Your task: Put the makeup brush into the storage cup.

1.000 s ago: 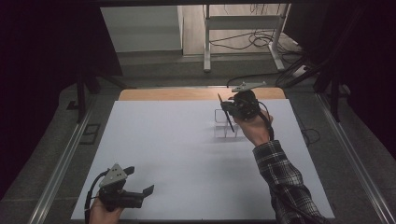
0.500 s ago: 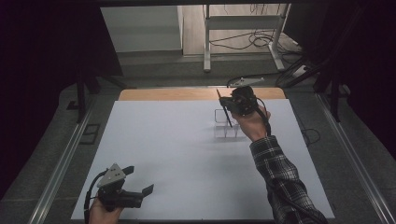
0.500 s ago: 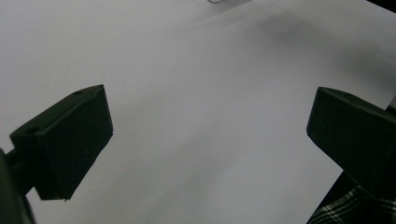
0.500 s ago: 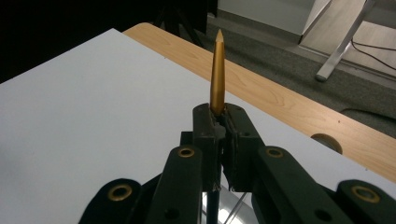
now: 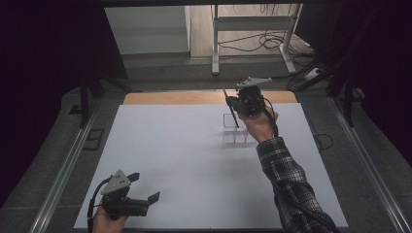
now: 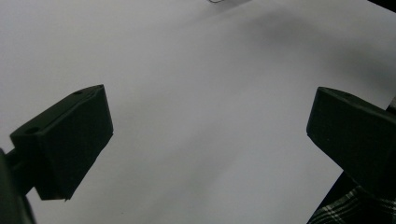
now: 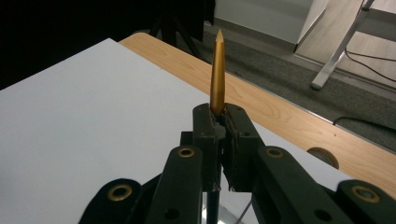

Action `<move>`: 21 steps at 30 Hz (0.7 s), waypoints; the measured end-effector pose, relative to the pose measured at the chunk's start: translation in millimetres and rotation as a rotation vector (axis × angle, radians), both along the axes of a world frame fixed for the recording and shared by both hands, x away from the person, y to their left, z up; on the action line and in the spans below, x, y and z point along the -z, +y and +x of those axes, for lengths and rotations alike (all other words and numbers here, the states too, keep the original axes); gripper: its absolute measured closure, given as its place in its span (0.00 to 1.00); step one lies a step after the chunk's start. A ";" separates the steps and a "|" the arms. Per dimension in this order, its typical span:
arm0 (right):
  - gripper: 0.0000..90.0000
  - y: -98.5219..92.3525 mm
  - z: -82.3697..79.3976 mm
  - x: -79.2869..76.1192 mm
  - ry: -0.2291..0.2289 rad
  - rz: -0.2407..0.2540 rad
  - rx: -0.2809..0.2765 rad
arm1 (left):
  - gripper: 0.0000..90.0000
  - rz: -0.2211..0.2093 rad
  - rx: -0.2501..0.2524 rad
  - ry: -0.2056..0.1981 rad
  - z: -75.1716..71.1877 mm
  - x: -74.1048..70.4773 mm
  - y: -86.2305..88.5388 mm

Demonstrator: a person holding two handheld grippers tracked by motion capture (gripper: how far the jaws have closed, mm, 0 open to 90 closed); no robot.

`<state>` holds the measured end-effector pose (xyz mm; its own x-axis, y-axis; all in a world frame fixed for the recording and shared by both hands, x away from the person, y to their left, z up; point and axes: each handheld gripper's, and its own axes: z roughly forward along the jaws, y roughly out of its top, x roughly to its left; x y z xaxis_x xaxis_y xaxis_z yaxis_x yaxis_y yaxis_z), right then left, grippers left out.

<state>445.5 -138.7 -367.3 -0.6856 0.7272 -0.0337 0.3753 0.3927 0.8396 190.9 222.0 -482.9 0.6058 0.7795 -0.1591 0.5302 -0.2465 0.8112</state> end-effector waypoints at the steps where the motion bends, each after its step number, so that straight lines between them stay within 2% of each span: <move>1: 0.93 0.6 0.8 0.2 -0.002 0.001 0.001 | 0.01 0.000 0.000 0.000 0.0 0.0 0.0; 21: 0.93 7.8 14.4 8.3 -0.032 0.024 0.019 | 0.01 0.005 0.001 0.001 0.3 0.5 0.0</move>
<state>459.9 -130.8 -375.5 -0.6708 0.7407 -0.0378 0.3552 0.3656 0.8604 191.2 221.9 -483.4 0.6062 0.7799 -0.1555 0.5308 -0.2512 0.8094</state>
